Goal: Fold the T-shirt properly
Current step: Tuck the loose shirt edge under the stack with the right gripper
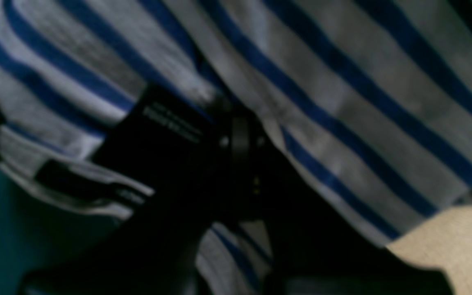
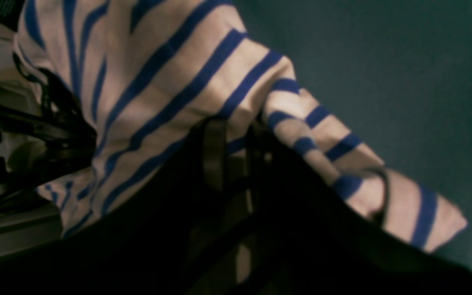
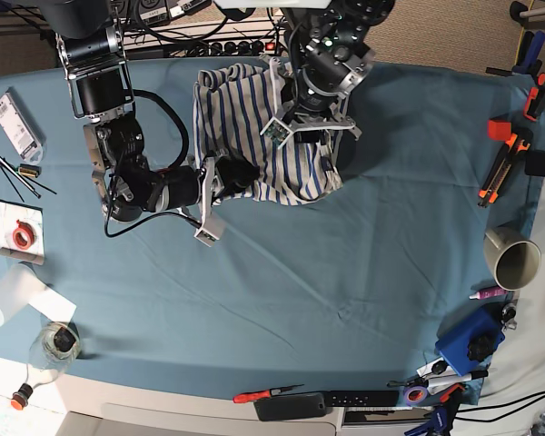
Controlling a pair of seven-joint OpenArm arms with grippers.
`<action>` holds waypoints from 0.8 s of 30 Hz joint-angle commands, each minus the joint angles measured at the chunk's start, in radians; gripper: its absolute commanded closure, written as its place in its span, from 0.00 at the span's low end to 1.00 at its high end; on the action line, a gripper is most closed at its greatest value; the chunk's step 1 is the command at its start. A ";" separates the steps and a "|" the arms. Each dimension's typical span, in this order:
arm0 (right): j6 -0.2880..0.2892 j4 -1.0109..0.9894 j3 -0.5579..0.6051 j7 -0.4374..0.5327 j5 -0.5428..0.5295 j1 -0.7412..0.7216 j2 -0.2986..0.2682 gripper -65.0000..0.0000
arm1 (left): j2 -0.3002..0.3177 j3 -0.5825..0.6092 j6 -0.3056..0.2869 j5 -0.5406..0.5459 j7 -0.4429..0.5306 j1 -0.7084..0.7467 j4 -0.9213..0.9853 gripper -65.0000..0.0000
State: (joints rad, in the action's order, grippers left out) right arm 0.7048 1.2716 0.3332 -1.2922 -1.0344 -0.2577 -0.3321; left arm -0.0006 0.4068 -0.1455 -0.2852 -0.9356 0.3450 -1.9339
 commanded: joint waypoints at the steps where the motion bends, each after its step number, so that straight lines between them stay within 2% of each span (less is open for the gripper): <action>1: -0.007 -0.003 0.001 -0.041 0.057 -0.006 -0.013 0.81 | 0.003 -0.004 0.029 -0.047 -0.037 0.004 0.009 1.00; 5: -0.007 -0.002 0.000 -0.042 0.050 -0.019 -0.014 0.81 | 0.003 -0.004 0.053 -0.055 -0.037 0.003 -0.015 1.00; 11: -0.007 0.049 -0.051 -0.103 -0.089 -0.058 -0.014 0.81 | 0.003 -0.004 0.054 -0.055 -0.089 0.004 -0.168 1.00; 17: -0.035 0.257 -0.214 -0.104 -0.109 -0.055 -0.014 0.81 | 0.003 -0.004 0.166 -0.053 -0.073 0.031 -0.359 1.00; 20: -0.035 0.338 -0.304 -0.104 -0.090 -0.044 -0.021 0.81 | 0.003 -0.004 0.172 -0.080 -0.067 0.071 -0.409 1.00; 24: -0.036 0.363 -0.403 -0.104 -0.094 0.009 -0.034 0.81 | 0.004 -0.004 0.173 -0.194 -0.067 0.136 -0.422 1.00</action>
State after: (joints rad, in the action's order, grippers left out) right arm 0.6689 1.6173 -0.0689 -1.4147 -1.1015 -0.2253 -0.3580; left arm 0.0086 0.3988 0.0254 -0.4767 -1.0214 0.4793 -2.3394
